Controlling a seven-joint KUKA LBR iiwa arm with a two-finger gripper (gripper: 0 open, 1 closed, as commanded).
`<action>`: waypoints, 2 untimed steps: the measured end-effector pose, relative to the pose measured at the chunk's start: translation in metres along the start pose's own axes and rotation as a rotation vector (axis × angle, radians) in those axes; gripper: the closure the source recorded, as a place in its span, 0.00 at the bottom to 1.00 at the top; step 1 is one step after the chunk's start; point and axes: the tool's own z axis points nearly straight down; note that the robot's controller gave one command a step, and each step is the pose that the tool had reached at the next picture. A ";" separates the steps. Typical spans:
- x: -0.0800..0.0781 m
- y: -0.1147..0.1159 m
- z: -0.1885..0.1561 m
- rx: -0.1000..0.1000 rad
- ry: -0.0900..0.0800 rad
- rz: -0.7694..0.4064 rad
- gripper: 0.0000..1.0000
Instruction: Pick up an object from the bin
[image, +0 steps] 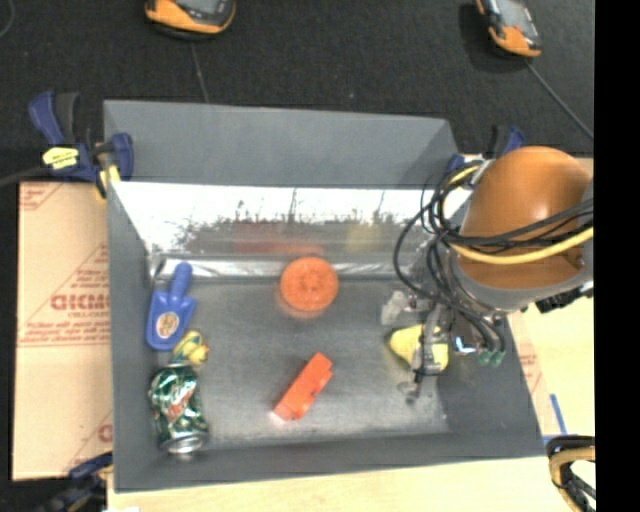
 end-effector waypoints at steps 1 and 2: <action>-0.002 0.000 -0.004 0.001 -0.008 -0.001 0.00; -0.002 0.033 0.076 0.002 -0.012 -0.141 0.00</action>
Offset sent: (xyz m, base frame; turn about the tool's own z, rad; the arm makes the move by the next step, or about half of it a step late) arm 0.0001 0.0761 -0.1758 -0.3131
